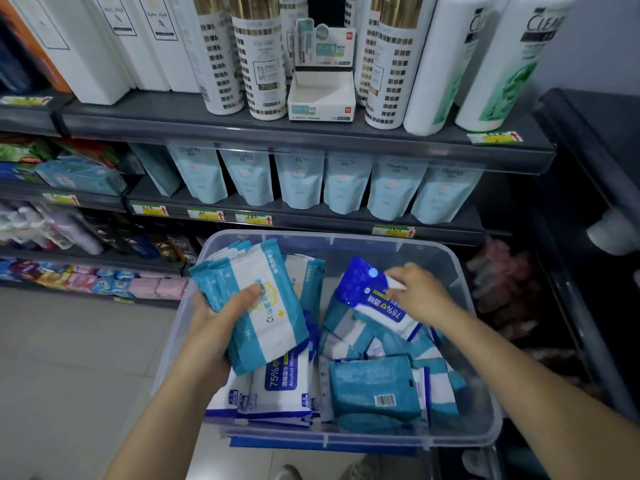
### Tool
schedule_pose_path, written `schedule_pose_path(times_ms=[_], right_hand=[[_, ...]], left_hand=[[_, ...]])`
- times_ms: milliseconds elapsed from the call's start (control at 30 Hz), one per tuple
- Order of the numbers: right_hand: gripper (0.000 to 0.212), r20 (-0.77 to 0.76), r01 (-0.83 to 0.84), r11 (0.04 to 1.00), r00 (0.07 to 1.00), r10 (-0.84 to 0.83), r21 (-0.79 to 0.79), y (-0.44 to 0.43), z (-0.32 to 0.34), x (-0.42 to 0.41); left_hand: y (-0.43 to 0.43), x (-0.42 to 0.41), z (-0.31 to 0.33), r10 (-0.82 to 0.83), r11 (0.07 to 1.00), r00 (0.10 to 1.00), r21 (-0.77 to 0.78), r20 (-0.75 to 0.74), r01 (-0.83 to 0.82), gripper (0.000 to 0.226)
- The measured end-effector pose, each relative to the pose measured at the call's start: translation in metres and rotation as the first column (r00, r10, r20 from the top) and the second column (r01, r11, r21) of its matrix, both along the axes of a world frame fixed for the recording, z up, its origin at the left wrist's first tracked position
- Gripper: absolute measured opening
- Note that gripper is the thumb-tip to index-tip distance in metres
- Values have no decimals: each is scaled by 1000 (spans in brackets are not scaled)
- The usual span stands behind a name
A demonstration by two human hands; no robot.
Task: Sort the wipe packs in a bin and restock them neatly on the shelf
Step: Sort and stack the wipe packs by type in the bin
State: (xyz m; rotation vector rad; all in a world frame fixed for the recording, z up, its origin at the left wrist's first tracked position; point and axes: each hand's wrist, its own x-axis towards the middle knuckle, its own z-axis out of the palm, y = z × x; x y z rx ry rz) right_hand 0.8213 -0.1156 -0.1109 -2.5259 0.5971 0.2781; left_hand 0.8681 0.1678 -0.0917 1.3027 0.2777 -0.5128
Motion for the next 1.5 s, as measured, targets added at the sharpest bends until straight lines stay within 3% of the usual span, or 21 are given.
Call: schedule_pose_path(times_ms=[167, 300, 367, 467, 567, 767, 867, 1033, 1267, 1367, 1500], right_hand=[[24, -61, -195, 971, 977, 204, 135, -8, 24, -20], [26, 224, -164, 980, 965, 135, 115, 6, 35, -29], [28, 275, -154, 979, 955, 113, 134, 8, 44, -28], [26, -1, -300, 937, 952, 305, 180, 14, 45, -30], [34, -267, -463, 869, 827, 494, 175, 25, 26, -40], [41, -53, -278, 954, 957, 286, 114, 14, -2, -12], [48, -135, -345, 937, 927, 350, 60, 11, -18, 9], [56, -272, -479, 870, 827, 492, 119, 13, -41, 38], [64, -488, -621, 768, 627, 607, 155, 1, -45, 57], [65, -498, -651, 756, 636, 589, 63, -2, -44, 54], [59, -416, -613, 783, 743, 524, -108, -1, -32, 47]], left_hand=[[-6, -1, -3, -8, 1000, 1000, -14, -1, 8, 74], [-10, -2, -6, -24, 1000, 1000, -15, -12, 24, 77], [-11, -1, -6, -24, 1000, 1000, -17, -3, 24, 77], [-12, 0, -6, -16, 1000, 1000, -13, 5, 17, 74], [-13, 0, -6, -16, 1000, 1000, -14, 7, 16, 75], [-11, 0, -7, -11, 1000, 1000, -12, -14, 11, 77], [-10, 0, -7, 6, 1000, 1000, -15, -25, -6, 75], [-4, 0, -6, 20, 1000, 999, -14, -38, -21, 69], [-9, -4, -11, 38, 999, 998, 8, -55, -37, 71], [-14, -6, -13, 54, 999, 996, 8, -64, -54, 72], [-18, -6, -13, 36, 999, 998, -7, -56, -37, 73]])
